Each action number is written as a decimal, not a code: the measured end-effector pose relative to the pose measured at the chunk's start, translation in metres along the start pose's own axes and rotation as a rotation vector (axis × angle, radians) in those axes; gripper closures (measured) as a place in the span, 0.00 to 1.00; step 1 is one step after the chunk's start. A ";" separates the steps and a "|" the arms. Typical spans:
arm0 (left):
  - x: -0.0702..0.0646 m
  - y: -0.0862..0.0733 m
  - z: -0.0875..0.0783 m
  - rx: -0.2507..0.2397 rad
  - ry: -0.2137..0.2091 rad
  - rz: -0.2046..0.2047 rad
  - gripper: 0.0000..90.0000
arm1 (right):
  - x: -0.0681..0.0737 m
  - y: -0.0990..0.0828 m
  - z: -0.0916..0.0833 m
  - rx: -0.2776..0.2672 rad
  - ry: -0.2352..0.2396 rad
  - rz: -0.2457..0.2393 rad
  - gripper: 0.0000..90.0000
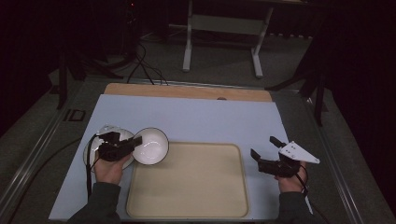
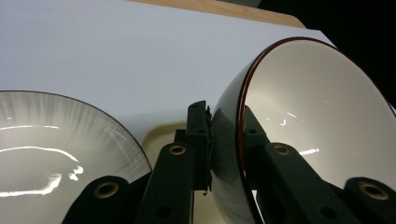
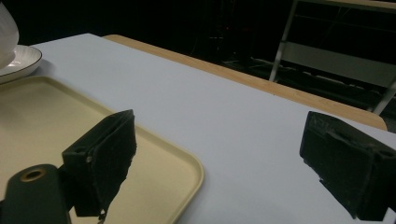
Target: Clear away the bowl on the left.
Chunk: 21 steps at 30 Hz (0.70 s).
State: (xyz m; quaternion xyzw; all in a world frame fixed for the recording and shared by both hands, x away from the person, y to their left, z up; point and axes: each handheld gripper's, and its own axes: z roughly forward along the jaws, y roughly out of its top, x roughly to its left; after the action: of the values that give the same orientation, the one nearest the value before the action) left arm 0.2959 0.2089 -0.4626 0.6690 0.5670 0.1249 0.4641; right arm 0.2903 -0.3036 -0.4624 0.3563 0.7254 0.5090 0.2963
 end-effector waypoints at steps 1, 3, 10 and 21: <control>-0.001 0.000 0.001 0.004 0.000 0.003 0.89 | 0.000 0.000 0.000 0.000 0.000 0.000 0.12; -0.002 0.000 0.002 0.007 -0.001 0.008 0.89 | 0.000 0.000 0.000 0.000 0.000 -0.001 0.12; -0.007 -0.001 0.006 0.016 -0.007 0.020 0.89 | 0.000 0.000 0.000 0.000 0.001 -0.001 0.12; -0.017 -0.003 0.014 0.038 -0.015 0.045 0.89 | 0.000 0.000 0.000 -0.001 0.000 -0.001 0.12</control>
State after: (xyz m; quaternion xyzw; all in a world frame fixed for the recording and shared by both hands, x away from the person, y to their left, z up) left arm 0.2977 0.1876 -0.4666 0.6913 0.5504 0.1195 0.4527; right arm 0.2902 -0.3037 -0.4623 0.3559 0.7253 0.5092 0.2965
